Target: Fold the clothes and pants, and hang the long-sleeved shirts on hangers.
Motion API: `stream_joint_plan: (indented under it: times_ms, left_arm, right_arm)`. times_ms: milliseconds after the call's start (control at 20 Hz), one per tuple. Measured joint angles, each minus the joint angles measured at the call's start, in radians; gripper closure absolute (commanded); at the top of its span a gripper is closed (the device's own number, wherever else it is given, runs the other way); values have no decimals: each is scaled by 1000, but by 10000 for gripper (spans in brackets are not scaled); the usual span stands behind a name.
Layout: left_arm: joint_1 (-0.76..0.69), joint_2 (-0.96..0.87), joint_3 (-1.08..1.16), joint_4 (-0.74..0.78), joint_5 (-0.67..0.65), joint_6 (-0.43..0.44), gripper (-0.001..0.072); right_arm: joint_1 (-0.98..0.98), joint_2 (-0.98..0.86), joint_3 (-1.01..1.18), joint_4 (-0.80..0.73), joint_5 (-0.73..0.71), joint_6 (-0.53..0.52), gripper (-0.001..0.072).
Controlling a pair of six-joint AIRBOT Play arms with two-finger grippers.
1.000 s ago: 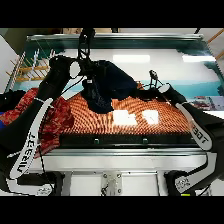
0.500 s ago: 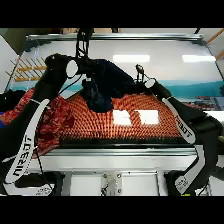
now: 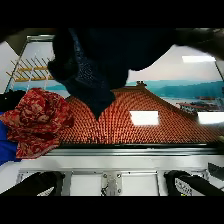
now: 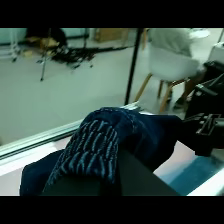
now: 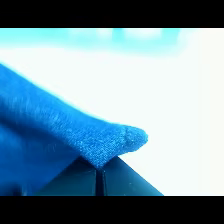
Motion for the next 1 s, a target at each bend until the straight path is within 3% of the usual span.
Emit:
stream_joint_plan:
  times_ms: [200,350,550,750,800,850,900,950,1000]
  left_arm:
    - [-161,157,-89,1,54,-1,680]
    - [-182,230,-211,5,91,-39,681]
    - [-1,220,-412,3,38,-158,680]
    - [272,91,-623,-117,52,-248,680]
    - [324,49,-663,-171,72,-255,680]
    - [371,1,-698,-224,96,-254,520]
    - [410,-51,-727,-266,122,-239,89]
    - [441,-101,-744,-314,159,-219,-2]
    - [465,-146,-752,-364,185,-199,1]
  right_arm:
    - [-19,255,16,-75,-2,-4,690]
    - [-23,351,19,-123,-7,24,689]
    - [-24,322,19,-148,22,91,689]
    - [-10,108,19,-116,58,123,687]
    - [2,21,19,-110,50,126,571]
    - [11,-56,19,-110,29,129,256]
    - [19,-135,24,-114,-2,131,-8]
    - [24,-217,31,-111,-18,132,3]
    - [28,-287,40,-95,-24,134,4]
